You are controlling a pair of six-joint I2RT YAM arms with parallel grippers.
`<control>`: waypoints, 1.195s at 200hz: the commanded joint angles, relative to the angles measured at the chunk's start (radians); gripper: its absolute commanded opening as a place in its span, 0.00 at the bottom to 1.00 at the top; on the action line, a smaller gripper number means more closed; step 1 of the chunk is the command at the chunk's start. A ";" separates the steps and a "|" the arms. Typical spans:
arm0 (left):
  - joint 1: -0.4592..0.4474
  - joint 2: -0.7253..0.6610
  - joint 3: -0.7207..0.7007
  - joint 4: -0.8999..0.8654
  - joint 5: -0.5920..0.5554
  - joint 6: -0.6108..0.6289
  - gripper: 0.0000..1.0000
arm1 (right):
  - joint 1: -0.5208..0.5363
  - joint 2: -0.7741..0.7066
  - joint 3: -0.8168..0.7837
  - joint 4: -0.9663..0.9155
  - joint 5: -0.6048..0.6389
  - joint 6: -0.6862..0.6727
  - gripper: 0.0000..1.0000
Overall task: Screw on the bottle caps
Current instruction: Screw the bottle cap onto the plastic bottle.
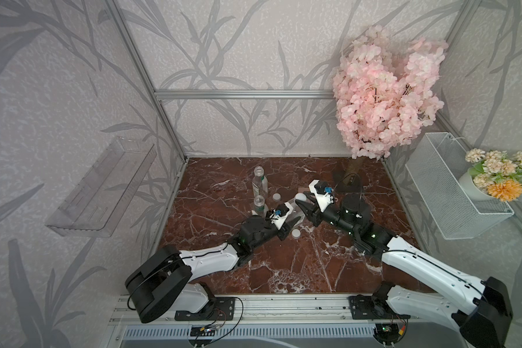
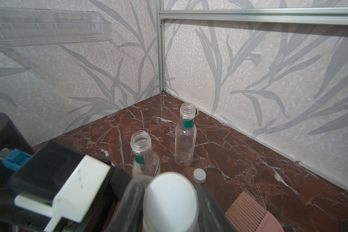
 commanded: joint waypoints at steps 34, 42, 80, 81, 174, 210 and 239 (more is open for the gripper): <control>-0.006 0.004 0.023 0.176 0.022 -0.007 0.21 | -0.010 -0.018 0.027 -0.118 0.040 -0.017 0.56; -0.007 0.008 0.023 0.176 0.021 -0.007 0.21 | -0.010 -0.023 0.030 -0.122 0.038 -0.017 0.59; -0.006 0.024 0.025 0.176 0.020 -0.010 0.21 | -0.010 -0.054 0.055 -0.175 0.020 -0.035 0.76; -0.006 0.024 0.025 0.176 0.019 -0.009 0.21 | -0.010 -0.055 0.056 -0.177 0.020 -0.036 0.77; 0.007 -0.006 0.017 0.159 0.093 -0.026 0.21 | -0.221 -0.190 0.205 -0.496 -0.397 -0.193 0.99; 0.007 -0.029 0.017 0.147 0.212 -0.031 0.21 | -0.397 -0.180 0.231 -0.472 -0.861 -0.259 0.99; 0.006 -0.052 0.019 0.117 0.295 -0.031 0.21 | -0.398 -0.107 0.281 -0.477 -0.990 -0.318 0.97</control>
